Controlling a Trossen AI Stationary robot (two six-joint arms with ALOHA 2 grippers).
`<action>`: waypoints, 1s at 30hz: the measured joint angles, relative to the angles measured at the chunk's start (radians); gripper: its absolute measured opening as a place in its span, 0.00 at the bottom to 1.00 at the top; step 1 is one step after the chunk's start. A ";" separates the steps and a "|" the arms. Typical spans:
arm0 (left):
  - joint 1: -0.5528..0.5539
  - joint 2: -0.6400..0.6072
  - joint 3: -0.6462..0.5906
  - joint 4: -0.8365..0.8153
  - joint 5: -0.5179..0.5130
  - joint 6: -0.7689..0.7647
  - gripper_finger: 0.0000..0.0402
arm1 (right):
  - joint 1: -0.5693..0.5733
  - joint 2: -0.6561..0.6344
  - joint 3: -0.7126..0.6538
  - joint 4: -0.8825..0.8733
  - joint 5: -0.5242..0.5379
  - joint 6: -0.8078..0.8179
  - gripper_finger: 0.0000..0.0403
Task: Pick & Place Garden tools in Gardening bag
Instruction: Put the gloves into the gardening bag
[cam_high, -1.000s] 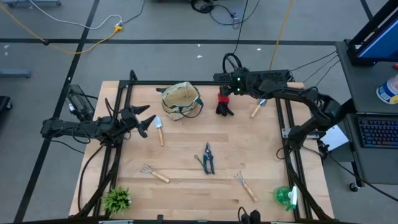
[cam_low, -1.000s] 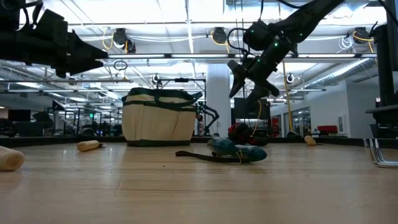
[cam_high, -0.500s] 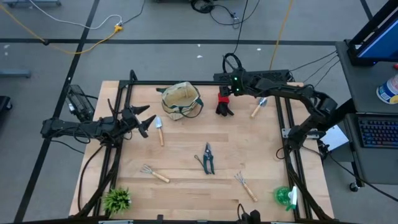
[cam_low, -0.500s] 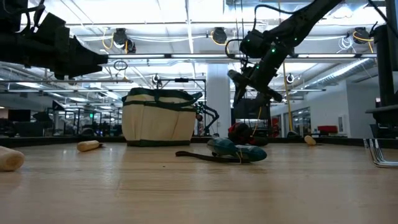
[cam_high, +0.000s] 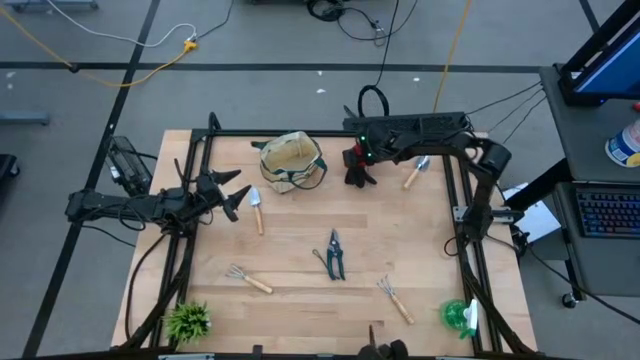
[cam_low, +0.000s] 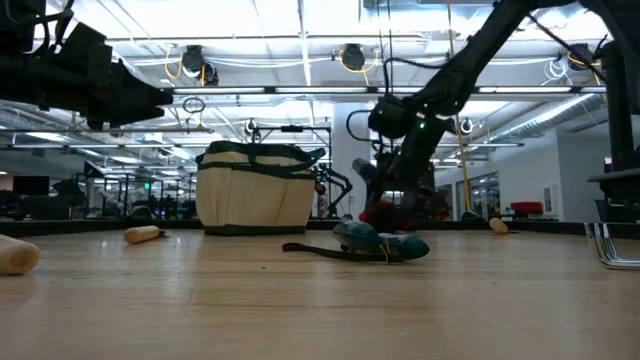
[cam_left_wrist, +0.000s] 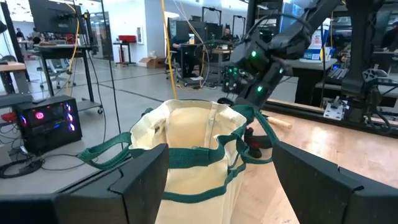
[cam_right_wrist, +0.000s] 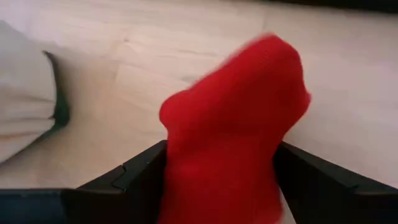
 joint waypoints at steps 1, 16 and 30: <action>0.000 0.000 0.000 -0.001 0.000 -0.006 0.73 | 0.001 0.018 0.001 0.000 0.000 0.016 0.66; 0.000 0.000 0.000 -0.008 0.008 -0.034 0.73 | 0.018 -0.026 -0.005 -0.022 -0.015 0.039 0.19; 0.000 0.000 0.000 -0.008 0.009 -0.046 0.73 | 0.073 -0.446 -0.003 0.523 -0.082 -0.240 0.19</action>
